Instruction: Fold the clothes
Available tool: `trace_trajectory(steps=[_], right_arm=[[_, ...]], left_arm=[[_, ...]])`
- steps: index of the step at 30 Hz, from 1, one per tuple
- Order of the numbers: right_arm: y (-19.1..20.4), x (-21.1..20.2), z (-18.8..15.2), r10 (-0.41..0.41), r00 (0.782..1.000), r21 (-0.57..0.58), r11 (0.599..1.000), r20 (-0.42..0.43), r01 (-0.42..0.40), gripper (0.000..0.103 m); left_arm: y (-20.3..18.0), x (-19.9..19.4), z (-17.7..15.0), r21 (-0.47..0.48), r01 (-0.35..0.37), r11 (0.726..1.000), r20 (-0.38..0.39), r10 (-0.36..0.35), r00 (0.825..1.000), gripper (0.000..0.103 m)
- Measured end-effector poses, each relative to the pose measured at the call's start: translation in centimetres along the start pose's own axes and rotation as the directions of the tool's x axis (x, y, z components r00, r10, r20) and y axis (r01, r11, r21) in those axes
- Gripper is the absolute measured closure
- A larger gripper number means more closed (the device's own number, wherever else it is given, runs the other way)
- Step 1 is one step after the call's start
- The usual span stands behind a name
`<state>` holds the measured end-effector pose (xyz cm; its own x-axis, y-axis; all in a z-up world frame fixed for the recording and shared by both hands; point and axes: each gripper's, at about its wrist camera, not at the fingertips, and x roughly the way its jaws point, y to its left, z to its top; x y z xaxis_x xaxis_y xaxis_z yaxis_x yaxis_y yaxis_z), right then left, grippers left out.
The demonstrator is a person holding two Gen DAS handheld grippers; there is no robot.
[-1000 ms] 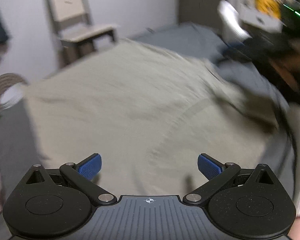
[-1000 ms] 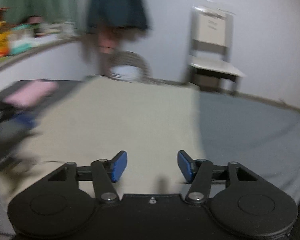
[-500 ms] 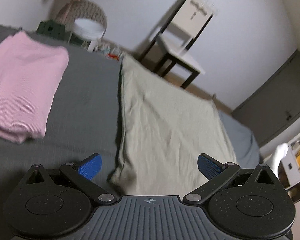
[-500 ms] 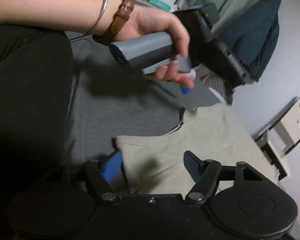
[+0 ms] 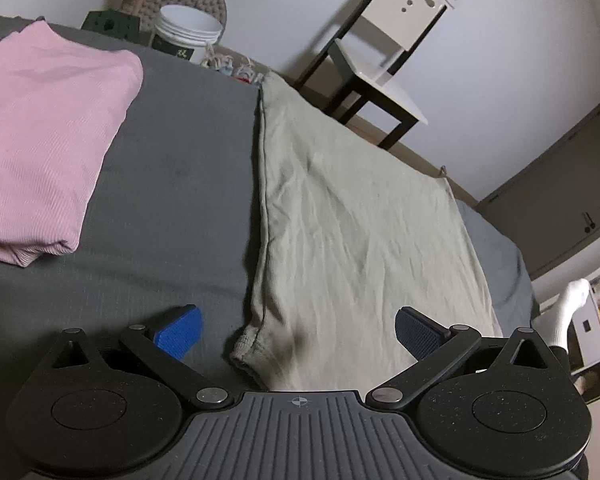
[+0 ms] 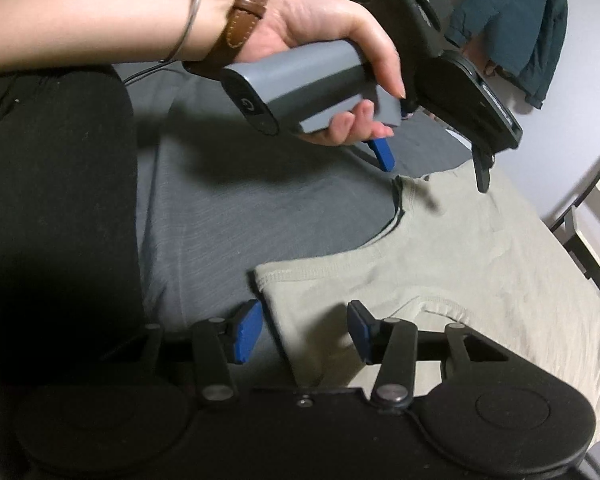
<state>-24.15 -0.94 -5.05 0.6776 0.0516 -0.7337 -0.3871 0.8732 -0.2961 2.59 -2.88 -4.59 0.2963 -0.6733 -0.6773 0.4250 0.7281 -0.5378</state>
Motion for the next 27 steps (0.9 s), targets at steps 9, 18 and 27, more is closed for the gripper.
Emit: trace_trajectory(steps=[9, 18, 27], right_arm=[[2.1, -0.2, 1.1, -0.114, 0.993, -0.099, 0.988, 0.032, 0.117, 0.057], [2.3, -0.9, 0.5, -0.138, 0.99, -0.066, 0.988, 0.044, 0.14, 0.057], [2.4, -0.1, 0.8, -0.16, 0.985, -0.069, 0.984, 0.062, 0.164, 0.057]], left_arm=[[0.4, -0.6, -0.3, 0.001, -0.082, 0.997, 0.027, 0.081, 0.996, 0.04], [2.1, -0.9, -0.9, -0.114, -0.026, 0.993, -0.011, 0.025, 1.0, 0.066], [1.4, 0.4, -1.3, -0.091, -0.023, 0.996, -0.012, 0.022, 1.0, 0.087]])
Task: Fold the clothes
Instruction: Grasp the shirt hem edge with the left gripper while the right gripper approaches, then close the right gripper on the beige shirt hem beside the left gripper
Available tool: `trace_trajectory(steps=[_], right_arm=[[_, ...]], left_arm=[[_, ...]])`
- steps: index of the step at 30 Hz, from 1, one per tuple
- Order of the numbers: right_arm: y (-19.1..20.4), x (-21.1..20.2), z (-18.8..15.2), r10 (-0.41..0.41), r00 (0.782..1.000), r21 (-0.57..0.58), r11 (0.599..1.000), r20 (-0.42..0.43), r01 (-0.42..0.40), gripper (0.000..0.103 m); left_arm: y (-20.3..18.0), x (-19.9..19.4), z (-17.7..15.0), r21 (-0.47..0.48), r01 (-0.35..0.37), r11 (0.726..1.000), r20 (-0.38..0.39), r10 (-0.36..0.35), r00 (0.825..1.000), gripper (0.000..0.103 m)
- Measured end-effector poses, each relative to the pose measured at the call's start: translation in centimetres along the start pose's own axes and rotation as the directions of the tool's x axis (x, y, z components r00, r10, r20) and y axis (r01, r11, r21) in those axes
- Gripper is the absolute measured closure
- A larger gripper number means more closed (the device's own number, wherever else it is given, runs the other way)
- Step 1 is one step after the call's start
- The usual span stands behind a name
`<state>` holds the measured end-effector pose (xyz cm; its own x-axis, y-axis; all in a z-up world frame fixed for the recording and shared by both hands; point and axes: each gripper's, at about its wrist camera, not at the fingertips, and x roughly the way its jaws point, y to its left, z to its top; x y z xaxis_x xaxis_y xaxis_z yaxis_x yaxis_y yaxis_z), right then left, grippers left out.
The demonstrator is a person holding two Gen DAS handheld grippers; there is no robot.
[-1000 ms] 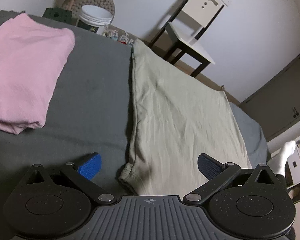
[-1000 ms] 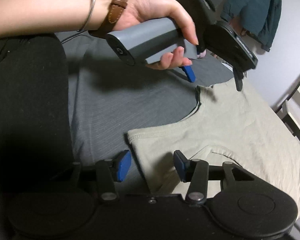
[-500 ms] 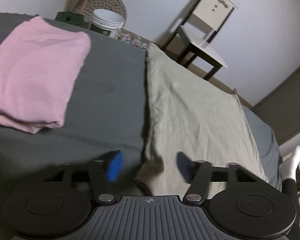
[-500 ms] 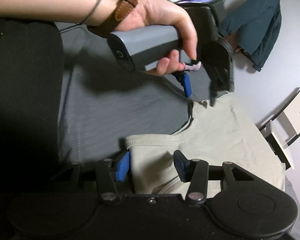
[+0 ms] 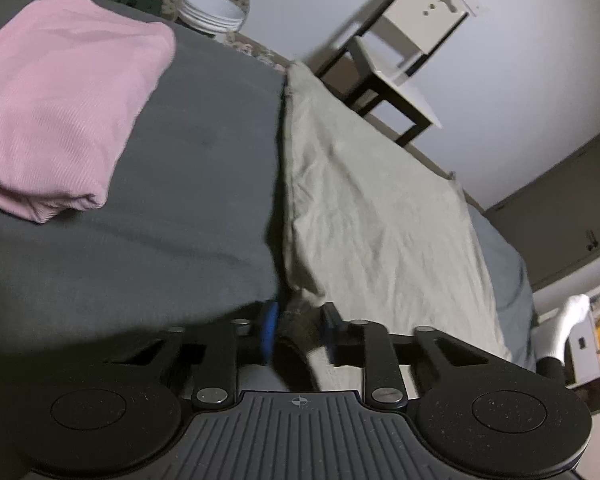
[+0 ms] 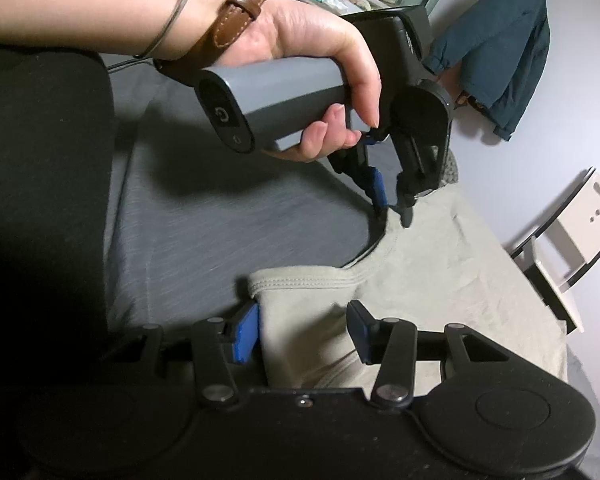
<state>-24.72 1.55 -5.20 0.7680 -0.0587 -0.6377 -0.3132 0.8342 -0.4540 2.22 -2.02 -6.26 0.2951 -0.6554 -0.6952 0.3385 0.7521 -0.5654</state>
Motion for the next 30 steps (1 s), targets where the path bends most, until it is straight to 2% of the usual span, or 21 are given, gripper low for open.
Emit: trace_trajectory(steps=[5, 8, 10, 13, 14, 16, 20, 23, 25, 26, 27, 29, 30], right_arm=[[0.4, -0.3, 0.1, -0.043, 0.999, -0.033, 0.999, 0.025, 0.044, 0.057], [-0.1, -0.5, 0.2, -0.012, 1.0, -0.025, 1.0, 0.009, 0.012, 0.057], [-0.8, -0.2, 0.1, 0.012, 1.0, 0.004, 1.0, -0.001, -0.012, 0.057], [-1.4, 0.1, -0.2, 0.005, 1.0, 0.036, 0.999, -0.009, -0.005, 0.059], [-1.7, 0.1, -0.4, -0.006, 1.0, 0.055, 0.998, -0.009, 0.007, 0.067], [-2.5, 0.1, -0.6, -0.012, 1.0, 0.103, 0.995, -0.01, 0.013, 0.075], [-4.5, -0.3, -1.2, -0.03, 0.999, 0.189, 0.982, 0.015, 0.027, 0.075], [-6.8, -0.7, -1.9, -0.018, 1.0, 0.312, 0.95, 0.022, 0.011, 0.075], [-8.1, -0.6, -2.5, -0.016, 1.0, 0.364, 0.931, 0.015, 0.009, 0.075], [-8.7, -0.6, -2.8, -0.014, 1.0, 0.384, 0.923, 0.011, 0.009, 0.075], [-9.0, -0.7, -3.1, -0.014, 1.0, 0.405, 0.914, 0.007, 0.009, 0.075], [-9.8, -0.7, -3.7, -0.015, 1.0, 0.436, 0.9, -0.001, 0.014, 0.075], [-10.2, -0.6, -3.9, -0.018, 1.0, 0.446, 0.895, -0.006, 0.019, 0.075]], left_arm=[[0.0, -0.4, -0.3, -0.007, -0.044, 0.999, 0.017, 0.044, 0.999, 0.088], [-0.5, -0.9, -0.6, 0.011, -0.068, 0.998, 0.024, 0.068, 0.997, 0.088], [-0.7, -1.2, -0.7, 0.024, -0.08, 0.997, 0.027, 0.079, 0.996, 0.08], [0.2, -1.8, -0.3, -0.051, -0.069, 0.996, 0.039, 0.071, 0.997, 0.079], [0.6, -2.0, -0.2, -0.077, -0.065, 0.995, 0.047, 0.069, 0.997, 0.079], [1.3, -2.1, 0.0, -0.121, -0.049, 0.991, 0.061, 0.057, 0.997, 0.079], [1.5, -1.6, -0.1, -0.136, -0.005, 0.991, 0.048, 0.012, 0.999, 0.078], [0.7, -1.2, -0.2, -0.106, 0.004, 0.994, 0.059, 0.002, 0.998, 0.077], [0.1, -1.0, -0.2, -0.086, 0.002, 0.996, 0.072, 0.005, 0.997, 0.07], [0.2, -1.1, -0.2, -0.096, 0.005, 0.995, 0.079, 0.002, 0.997, 0.055], [0.3, -1.2, -0.3, -0.109, 0.01, 0.994, 0.087, -0.001, 0.996, 0.032], [0.5, -1.3, -0.4, -0.137, 0.02, 0.99, 0.094, -0.007, 0.996, 0.007], [0.5, -1.3, -0.4, -0.143, 0.022, 0.989, 0.09, -0.009, 0.996, 0.006]])
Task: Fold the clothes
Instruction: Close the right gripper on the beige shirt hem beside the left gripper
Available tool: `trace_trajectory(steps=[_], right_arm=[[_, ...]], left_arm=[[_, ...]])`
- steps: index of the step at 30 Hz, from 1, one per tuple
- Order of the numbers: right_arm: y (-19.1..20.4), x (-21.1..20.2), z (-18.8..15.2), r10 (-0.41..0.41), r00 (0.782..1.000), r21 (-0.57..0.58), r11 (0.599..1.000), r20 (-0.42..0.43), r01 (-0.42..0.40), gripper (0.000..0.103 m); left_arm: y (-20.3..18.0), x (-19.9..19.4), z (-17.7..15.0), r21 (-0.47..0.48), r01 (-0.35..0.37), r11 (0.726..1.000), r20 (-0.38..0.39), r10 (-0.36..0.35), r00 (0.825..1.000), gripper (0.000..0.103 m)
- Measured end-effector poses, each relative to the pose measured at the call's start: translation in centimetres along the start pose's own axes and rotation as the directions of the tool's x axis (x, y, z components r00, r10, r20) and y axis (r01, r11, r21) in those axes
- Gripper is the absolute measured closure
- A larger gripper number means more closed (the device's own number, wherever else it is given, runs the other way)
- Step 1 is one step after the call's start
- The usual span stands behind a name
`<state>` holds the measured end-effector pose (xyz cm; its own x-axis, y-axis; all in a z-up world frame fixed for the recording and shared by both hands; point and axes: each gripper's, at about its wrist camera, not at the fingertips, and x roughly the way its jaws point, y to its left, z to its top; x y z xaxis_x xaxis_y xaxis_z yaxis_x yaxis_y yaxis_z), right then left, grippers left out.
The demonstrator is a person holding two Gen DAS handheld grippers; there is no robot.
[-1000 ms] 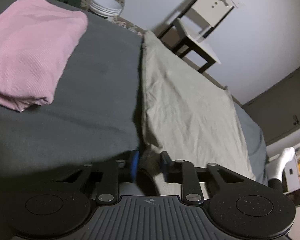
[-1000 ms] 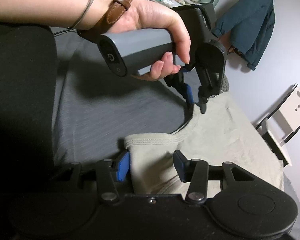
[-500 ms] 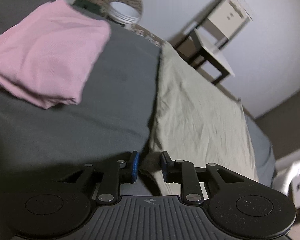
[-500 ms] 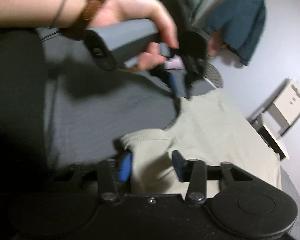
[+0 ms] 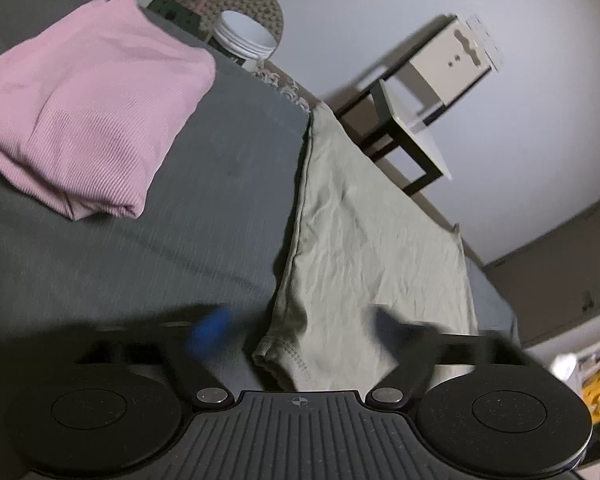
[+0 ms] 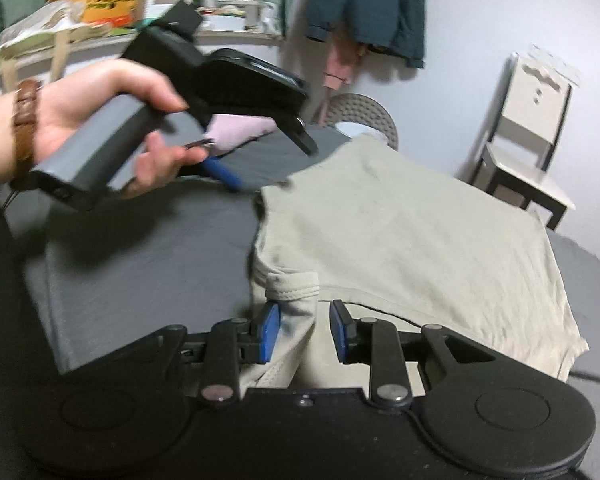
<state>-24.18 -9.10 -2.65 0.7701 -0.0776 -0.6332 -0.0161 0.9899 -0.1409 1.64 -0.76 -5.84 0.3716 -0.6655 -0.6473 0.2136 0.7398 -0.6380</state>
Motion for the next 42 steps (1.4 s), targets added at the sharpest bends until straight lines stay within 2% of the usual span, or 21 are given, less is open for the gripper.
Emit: trace_trajectory(steps=[4, 6, 7, 10, 12, 15, 17, 19, 21, 25, 27, 28, 29, 31, 34, 36, 39, 42], right_arm=[[-1.4, -0.2, -0.7, -0.023, 1.0, 0.043, 0.999, -0.018, 0.024, 0.075], [-2.1, 0.0, -1.0, -0.023, 0.999, 0.08, 0.996, -0.039, 0.026, 0.081], [-2.6, 0.4, -0.9, -0.019, 0.999, 0.101, 0.995, -0.051, 0.024, 0.088], [-4.3, 1.4, -1.1, 0.006, 0.996, 0.178, 0.984, -0.084, 0.009, 0.096], [-5.2, 1.3, -1.4, 0.033, 0.996, 0.234, 0.972, -0.087, -0.012, 0.096], [-6.0, 1.1, -1.7, 0.059, 0.996, 0.28, 0.959, -0.068, -0.038, 0.094], [-6.3, 1.2, -1.8, 0.092, 0.994, 0.315, 0.947, -0.057, -0.069, 0.08], [-6.6, 1.3, -1.9, 0.122, 0.991, 0.35, 0.932, -0.047, -0.098, 0.073], [-7.0, 1.5, -2.0, 0.146, 0.989, 0.383, 0.916, -0.033, -0.123, 0.068], [-8.1, 2.2, -2.4, 0.229, 0.973, 0.476, 0.856, 0.003, -0.202, 0.068], [-8.7, 2.4, -2.7, 0.248, 0.968, 0.515, 0.827, 0.024, -0.225, 0.073], [-8.8, 2.3, -2.7, 0.251, 0.967, 0.52, 0.821, 0.039, -0.234, 0.085], [-8.9, 2.1, -2.7, 0.258, 0.965, 0.516, 0.819, 0.055, -0.249, 0.092], [-9.0, 1.6, -2.6, 0.262, 0.962, 0.513, 0.818, 0.072, -0.261, 0.096], [-9.3, 0.7, -2.6, 0.248, 0.965, 0.53, 0.81, 0.08, -0.252, 0.097], [-9.6, 0.3, -2.6, 0.217, 0.974, 0.537, 0.815, 0.066, -0.218, 0.097], [-9.8, 0.1, -2.9, 0.171, 0.985, 0.524, 0.837, 0.029, -0.161, 0.097], [-10.1, 0.2, -3.5, 0.153, 0.988, 0.527, 0.839, 0.007, -0.134, 0.097]], left_arm=[[-0.2, 0.3, -0.1, 0.024, -0.016, 1.0, -0.022, 0.017, 1.0, 0.006], [-0.7, 0.4, -0.2, 0.053, -0.018, 0.998, -0.027, 0.019, 0.999, 0.006], [-0.8, 0.5, -0.3, 0.059, -0.005, 0.998, -0.033, 0.007, 0.999, 0.006], [-0.8, 0.4, -0.4, 0.055, 0.036, 0.998, -0.041, -0.034, 0.999, 0.007], [-0.6, 0.5, -0.3, 0.044, 0.054, 0.998, -0.044, -0.052, 0.998, 0.007], [-0.6, 0.6, -0.4, 0.04, 0.061, 0.997, -0.046, -0.06, 0.997, 0.01], [-0.7, 0.7, -0.4, 0.047, 0.061, 0.997, -0.048, -0.059, 0.997, 0.012], [-0.7, 0.7, -0.4, 0.05, 0.063, 0.997, -0.051, -0.061, 0.997, 0.012], [-0.6, 0.7, -0.4, 0.041, 0.072, 0.997, -0.062, -0.069, 0.996, 0.021], [-0.4, 0.7, -0.6, 0.045, 0.064, 0.997, -0.076, -0.06, 0.995, 0.034], [-0.3, 0.6, -0.6, 0.044, 0.049, 0.998, -0.075, -0.046, 0.996, 0.046], [-0.1, 0.6, -0.6, 0.038, 0.044, 0.998, -0.074, -0.041, 0.996, 0.048], [0.1, 0.6, -0.6, 0.028, 0.043, 0.999, -0.074, -0.041, 0.996, 0.051], [0.6, 0.6, -0.4, -0.006, 0.048, 0.999, -0.072, -0.048, 0.996, 0.055], [1.2, 0.9, -0.4, -0.053, 0.065, 0.996, -0.078, -0.069, 0.995, 0.06], [1.2, 1.2, -0.4, -0.068, 0.082, 0.994, -0.083, -0.087, 0.993, 0.069], [0.9, 1.5, -0.6, -0.074, 0.116, 0.991, -0.079, -0.121, 0.989, 0.07], [0.4, 0.9, -0.5, -0.066, 0.145, 0.987, -0.045, -0.148, 0.988, 0.069]])
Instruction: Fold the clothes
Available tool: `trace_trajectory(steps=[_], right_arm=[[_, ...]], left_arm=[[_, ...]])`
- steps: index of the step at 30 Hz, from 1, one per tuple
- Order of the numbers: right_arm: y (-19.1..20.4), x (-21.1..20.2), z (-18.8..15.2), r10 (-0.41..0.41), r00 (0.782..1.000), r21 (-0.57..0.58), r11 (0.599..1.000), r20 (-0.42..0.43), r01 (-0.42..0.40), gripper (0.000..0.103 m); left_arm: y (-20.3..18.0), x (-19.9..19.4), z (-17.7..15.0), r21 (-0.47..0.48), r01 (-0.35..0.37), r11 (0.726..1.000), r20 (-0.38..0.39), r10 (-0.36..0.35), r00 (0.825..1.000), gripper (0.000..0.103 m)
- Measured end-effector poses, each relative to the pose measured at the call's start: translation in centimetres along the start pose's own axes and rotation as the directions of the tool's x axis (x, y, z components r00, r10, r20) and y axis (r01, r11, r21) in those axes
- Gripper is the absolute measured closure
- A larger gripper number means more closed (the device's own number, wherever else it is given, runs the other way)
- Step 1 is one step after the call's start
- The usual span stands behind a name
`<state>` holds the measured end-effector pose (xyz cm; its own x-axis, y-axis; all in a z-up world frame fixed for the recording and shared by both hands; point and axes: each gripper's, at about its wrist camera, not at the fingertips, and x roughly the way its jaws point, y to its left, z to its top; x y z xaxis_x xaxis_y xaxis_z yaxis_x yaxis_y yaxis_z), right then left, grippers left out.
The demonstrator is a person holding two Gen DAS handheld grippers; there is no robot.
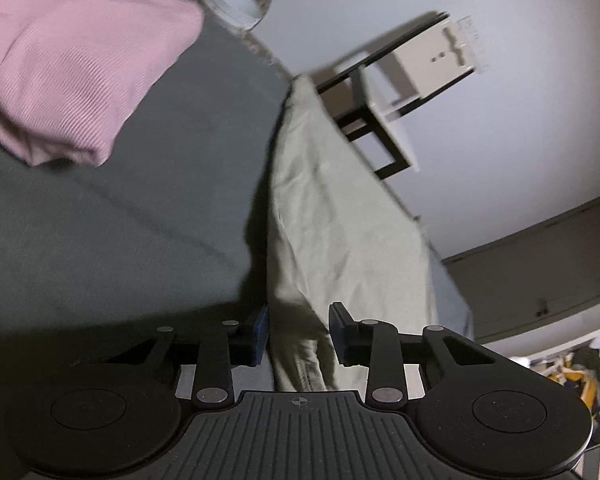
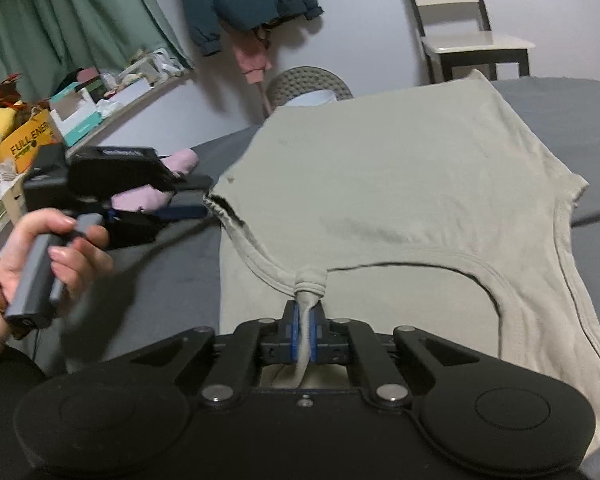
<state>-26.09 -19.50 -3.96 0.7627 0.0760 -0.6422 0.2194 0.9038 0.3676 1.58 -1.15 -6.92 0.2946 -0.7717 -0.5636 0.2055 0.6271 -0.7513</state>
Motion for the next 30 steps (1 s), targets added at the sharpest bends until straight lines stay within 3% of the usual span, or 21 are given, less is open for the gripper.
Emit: trace_trajectory(steps=[5, 8, 10, 12, 13, 19, 25, 30], right_arm=[[0.2, -0.1, -0.2, 0.024, 1.0, -0.008, 1.0, -0.002, -0.024, 0.097], [0.9, -0.3, -0.2, 0.046, 0.999, -0.038, 0.998, 0.007, -0.046, 0.097], [1.6, -0.6, -0.4, 0.075, 0.997, -0.067, 0.995, 0.01, -0.074, 0.097], [2.3, -0.9, -0.5, 0.109, 0.994, -0.103, 0.989, 0.009, -0.107, 0.097], [2.8, -1.0, -0.6, 0.127, 0.992, -0.124, 0.984, 0.008, -0.125, 0.097], [6.5, -0.8, -1.8, 0.241, 0.969, -0.26, 0.934, -0.055, -0.247, 0.097], [8.0, -0.1, -2.5, 0.241, 0.966, -0.296, 0.92, -0.091, -0.258, 0.097], [8.7, -0.1, -2.9, 0.231, 0.966, -0.352, 0.9, -0.113, -0.256, 0.097]], left_arm=[[-0.3, 0.0, -0.1, 0.028, -0.027, 0.999, 0.006, 0.027, 1.0, 0.069], [0.0, 0.3, 0.2, -0.033, 0.035, 0.999, -0.003, -0.035, 0.999, 0.068], [-0.1, 0.2, 0.5, -0.063, 0.075, 0.995, 0.011, -0.075, 0.997, 0.049], [-0.4, 0.2, 0.5, -0.054, 0.072, 0.996, 0.027, -0.071, 0.997, 0.025], [-0.7, 0.2, 0.4, -0.039, 0.064, 0.997, 0.033, -0.063, 0.997, 0.023], [-1.1, 0.8, 0.2, 0.032, -0.017, 0.999, -0.001, 0.017, 1.0, 0.023], [-0.8, 0.6, 0.3, 0.047, -0.046, 0.998, -0.01, 0.046, 0.999, 0.023], [-1.7, -0.4, 0.3, 0.146, -0.096, 0.985, 0.036, 0.092, 0.995, 0.023]])
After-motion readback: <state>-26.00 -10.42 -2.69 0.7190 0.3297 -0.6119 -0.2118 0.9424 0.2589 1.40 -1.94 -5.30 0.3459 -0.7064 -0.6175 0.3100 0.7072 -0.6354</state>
